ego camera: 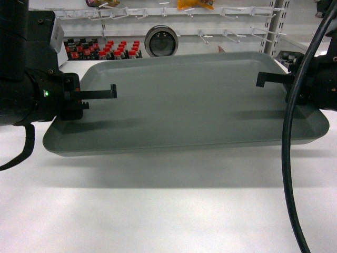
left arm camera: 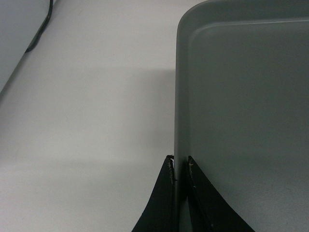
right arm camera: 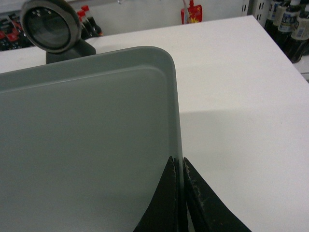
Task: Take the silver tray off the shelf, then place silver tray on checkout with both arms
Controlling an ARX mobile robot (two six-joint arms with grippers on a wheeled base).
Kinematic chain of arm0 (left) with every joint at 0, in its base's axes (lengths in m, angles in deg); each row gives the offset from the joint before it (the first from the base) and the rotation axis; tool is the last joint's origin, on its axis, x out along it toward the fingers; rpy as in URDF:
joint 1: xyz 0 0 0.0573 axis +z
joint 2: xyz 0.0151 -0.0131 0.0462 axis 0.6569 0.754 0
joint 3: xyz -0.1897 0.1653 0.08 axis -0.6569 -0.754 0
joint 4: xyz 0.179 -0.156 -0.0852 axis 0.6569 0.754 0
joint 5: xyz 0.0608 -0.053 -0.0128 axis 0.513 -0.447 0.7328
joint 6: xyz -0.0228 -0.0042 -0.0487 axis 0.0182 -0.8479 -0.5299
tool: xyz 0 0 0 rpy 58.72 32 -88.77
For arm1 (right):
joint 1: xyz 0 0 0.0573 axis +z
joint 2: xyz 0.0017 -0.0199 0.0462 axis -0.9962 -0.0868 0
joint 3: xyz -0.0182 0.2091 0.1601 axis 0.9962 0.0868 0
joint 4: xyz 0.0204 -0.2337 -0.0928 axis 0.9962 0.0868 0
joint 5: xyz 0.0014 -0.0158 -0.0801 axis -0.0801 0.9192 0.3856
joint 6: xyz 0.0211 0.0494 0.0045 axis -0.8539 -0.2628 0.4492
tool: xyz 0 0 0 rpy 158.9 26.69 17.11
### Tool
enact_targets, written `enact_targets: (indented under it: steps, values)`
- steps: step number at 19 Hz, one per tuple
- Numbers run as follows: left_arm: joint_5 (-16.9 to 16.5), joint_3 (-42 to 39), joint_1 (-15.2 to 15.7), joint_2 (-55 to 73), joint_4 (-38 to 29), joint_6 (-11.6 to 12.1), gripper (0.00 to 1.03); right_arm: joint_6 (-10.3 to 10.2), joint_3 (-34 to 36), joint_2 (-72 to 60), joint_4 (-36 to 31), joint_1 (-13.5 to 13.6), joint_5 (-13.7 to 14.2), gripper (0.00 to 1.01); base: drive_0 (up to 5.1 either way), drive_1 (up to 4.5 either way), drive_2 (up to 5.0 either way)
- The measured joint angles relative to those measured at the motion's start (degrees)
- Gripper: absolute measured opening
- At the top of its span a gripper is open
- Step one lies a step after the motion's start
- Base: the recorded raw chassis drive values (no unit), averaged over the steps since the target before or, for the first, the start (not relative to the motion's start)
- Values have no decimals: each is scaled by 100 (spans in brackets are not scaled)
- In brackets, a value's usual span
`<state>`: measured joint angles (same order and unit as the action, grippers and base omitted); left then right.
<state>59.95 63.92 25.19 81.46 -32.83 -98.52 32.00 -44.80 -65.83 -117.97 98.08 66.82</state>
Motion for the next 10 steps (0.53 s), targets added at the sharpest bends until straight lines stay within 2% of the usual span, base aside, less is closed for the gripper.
enact_targets:
  steps: [5,10]
  values:
    - [31,455,-9,476,175,356,3,-2,-385,-452,439,-77,-57,2,0,0,0]
    - [59,728,-7,817,732,378,3,44,-634,-905,824,-74,-66,2,0,0,0]
